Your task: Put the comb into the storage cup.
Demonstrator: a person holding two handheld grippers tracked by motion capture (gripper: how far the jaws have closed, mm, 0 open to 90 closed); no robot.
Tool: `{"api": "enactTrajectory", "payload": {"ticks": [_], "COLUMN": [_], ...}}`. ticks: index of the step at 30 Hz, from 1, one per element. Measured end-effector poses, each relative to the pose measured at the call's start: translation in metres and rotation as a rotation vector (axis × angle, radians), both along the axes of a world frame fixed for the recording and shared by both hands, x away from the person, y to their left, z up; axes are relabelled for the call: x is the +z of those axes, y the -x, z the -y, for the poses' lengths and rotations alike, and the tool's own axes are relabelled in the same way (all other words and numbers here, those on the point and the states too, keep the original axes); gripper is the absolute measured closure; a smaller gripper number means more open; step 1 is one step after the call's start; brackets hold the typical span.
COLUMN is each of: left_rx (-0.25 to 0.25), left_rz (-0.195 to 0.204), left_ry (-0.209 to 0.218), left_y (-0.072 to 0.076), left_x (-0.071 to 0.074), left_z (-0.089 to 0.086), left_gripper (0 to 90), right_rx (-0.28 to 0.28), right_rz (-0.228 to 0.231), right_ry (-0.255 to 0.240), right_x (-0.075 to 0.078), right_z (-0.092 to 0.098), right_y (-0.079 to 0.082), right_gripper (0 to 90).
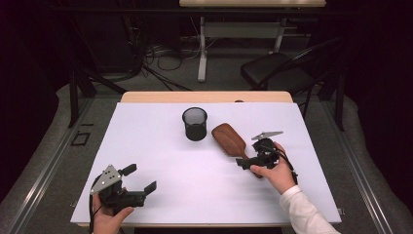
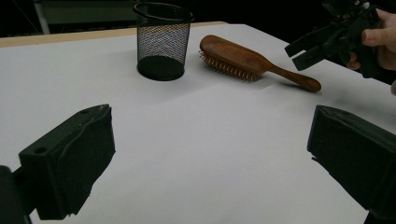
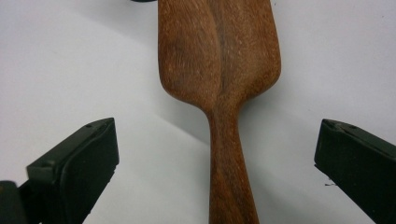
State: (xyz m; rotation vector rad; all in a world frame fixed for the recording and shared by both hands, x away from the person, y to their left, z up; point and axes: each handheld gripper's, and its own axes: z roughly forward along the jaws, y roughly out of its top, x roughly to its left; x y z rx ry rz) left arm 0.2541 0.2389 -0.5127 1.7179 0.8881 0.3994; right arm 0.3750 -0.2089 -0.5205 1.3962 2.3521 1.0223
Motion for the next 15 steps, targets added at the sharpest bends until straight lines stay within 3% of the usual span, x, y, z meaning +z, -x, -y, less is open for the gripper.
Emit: {"api": "enactTrajectory", "payload": {"ticks": [3,7,15], "left_rx": [0.000,0.003,0.006], "left_rz": [0.000,-0.001,-0.002], "left_ry": [-0.001,0.001,0.004], "left_y": [0.000,0.000,0.001], "left_x": [0.000,0.000,0.000], "left_z": [0.000,0.000,-0.001], "left_gripper": [0.8,0.8,0.9], "right_rx": [0.003,0.036,0.063], "right_rz": [-0.038,-0.052,-0.097], "right_ry": [0.014,0.038,0.125], "right_x": [0.006,0.010,0.012], "right_z": [-0.003,-0.007,-0.014], "right_y": [-0.006,-0.010,-0.017], "right_gripper": [0.0,0.0,0.0]}}
